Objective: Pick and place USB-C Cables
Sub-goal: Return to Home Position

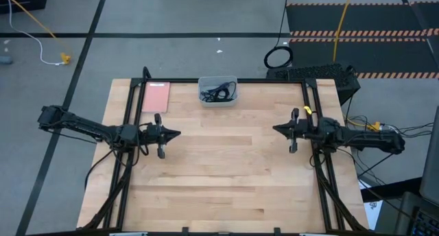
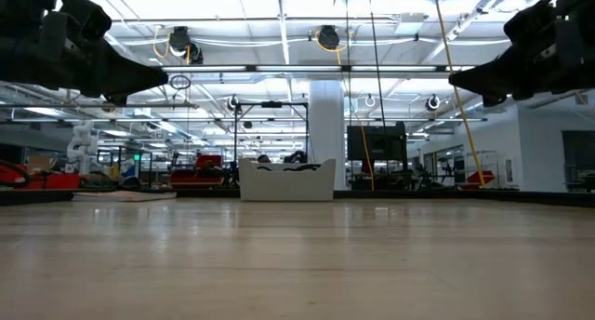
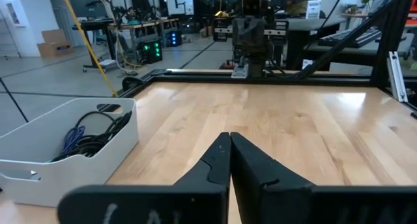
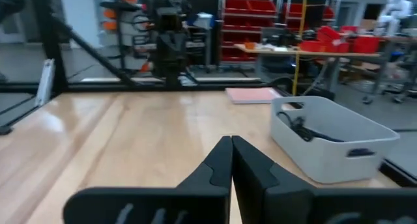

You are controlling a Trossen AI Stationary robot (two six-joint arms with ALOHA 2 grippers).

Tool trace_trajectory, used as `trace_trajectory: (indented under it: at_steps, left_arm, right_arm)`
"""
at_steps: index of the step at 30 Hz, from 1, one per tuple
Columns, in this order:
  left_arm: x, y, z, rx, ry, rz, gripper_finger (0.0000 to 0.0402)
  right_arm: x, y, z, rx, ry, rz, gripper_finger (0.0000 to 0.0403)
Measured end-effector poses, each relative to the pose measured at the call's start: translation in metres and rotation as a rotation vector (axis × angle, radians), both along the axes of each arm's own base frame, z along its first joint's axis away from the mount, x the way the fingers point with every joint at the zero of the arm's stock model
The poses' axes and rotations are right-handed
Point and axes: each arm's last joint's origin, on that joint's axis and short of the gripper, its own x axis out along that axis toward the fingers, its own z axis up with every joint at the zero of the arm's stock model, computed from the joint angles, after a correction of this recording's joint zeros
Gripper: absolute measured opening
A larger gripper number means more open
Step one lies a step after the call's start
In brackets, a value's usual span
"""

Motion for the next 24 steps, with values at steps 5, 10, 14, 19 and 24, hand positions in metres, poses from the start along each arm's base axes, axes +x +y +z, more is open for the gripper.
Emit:
trace_trajectory:
  at_steps: [5,10,14,19,24]
  left_arm:
    - [0.0000,0.0000,0.0000,0.002,0.000,0.000,0.0009]
    - [0.0000,0.0002,0.0002,0.006,0.000,0.008,0.0019]
    - [0.0000,0.0002,0.0003,0.010,-0.001,0.008,0.0005]
    - [0.0000,0.0002,0.0007,0.010,-0.004,0.009,0.0013]
    - [0.0001,0.0002,0.0008,0.005,-0.005,0.009,0.0016]
  right_arm:
    - [-0.0003,0.0055,-0.0014,-0.025,0.016,0.034,0.0000]
    - [-0.0025,0.0077,0.0021,-0.034,-0.025,0.054,0.0000]
    - [-0.0066,0.0089,0.0057,-0.053,-0.072,0.066,0.0000]
    - [-0.0069,0.0090,0.0027,-0.054,-0.044,0.067,0.0000]
    - [-0.0068,0.0092,0.0019,-0.061,-0.034,0.077,0.0000]
